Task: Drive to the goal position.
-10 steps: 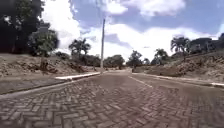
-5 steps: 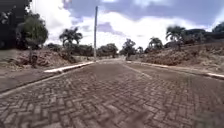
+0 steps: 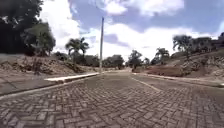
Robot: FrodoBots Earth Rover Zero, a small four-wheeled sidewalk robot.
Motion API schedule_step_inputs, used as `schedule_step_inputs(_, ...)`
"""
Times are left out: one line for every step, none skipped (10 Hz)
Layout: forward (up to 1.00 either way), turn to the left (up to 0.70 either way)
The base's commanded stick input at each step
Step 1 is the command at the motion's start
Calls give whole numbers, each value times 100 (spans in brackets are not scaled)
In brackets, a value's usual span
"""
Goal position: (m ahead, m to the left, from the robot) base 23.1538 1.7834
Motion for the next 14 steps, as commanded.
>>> schedule_step_inputs(100, 0)
schedule_step_inputs(100, 0)
schedule_step_inputs(100, 0)
schedule_step_inputs(100, 0)
schedule_step_inputs(100, 0)
schedule_step_inputs(100, 0)
schedule_step_inputs(100, 0)
schedule_step_inputs(100, 0)
schedule_step_inputs(100, 0)
schedule_step_inputs(100, 0)
schedule_step_inputs(100, 0)
schedule_step_inputs(100, 0)
schedule_step_inputs(100, 0)
schedule_step_inputs(100, 0)
